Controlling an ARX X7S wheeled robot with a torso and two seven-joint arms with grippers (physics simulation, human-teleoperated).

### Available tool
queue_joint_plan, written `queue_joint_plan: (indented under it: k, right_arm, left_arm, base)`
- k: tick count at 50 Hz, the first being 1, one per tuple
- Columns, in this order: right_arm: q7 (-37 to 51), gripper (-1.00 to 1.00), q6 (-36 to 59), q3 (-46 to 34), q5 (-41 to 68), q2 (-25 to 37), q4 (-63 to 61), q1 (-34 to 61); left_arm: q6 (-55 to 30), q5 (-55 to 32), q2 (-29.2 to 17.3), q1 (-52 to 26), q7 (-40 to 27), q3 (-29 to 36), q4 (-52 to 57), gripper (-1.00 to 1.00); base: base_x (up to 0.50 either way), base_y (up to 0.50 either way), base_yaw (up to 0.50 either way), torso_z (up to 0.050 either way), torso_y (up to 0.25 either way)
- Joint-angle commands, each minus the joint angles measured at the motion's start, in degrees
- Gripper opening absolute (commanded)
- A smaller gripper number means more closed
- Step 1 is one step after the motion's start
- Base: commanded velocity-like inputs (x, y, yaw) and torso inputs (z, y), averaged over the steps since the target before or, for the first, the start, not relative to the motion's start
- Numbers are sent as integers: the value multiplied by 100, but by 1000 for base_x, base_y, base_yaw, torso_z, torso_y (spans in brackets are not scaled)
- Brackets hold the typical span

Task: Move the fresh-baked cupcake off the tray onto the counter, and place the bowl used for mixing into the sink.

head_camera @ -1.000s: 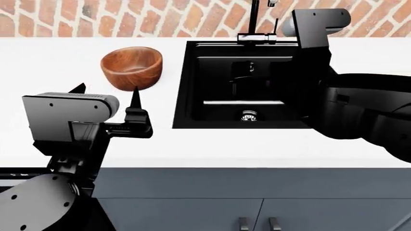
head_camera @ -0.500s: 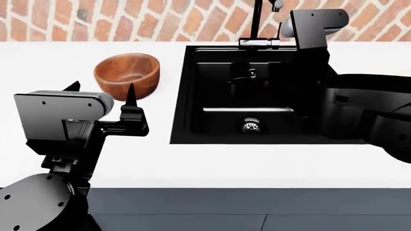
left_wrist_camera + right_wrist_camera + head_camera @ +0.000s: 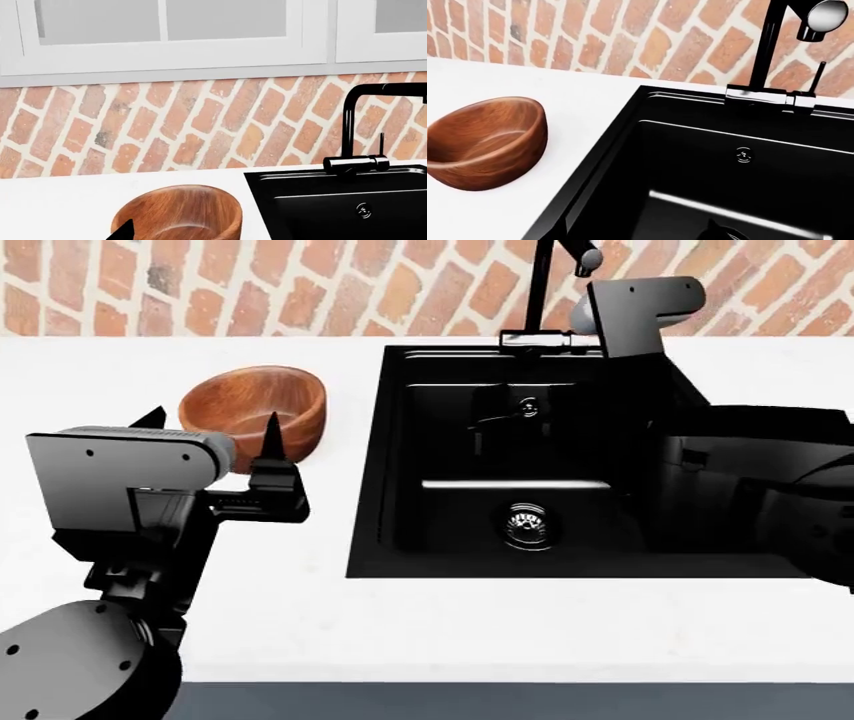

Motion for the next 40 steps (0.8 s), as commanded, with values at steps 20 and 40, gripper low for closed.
queue_joint_plan:
  k: [20, 40]
  right_arm:
    - [-90, 100, 86, -9, -32, -70, 58, -43]
    - [-77, 100, 87, 11, -57, -35, 33, -86]
  left_arm:
    - [-9, -1, -11, -10, -9, -11, 4, 100]
    - [-59, 20, 54, -117, 28, 23, -59, 100]
  base:
    - [148, 0, 0, 0, 1]
    - [149, 0, 0, 0, 1]
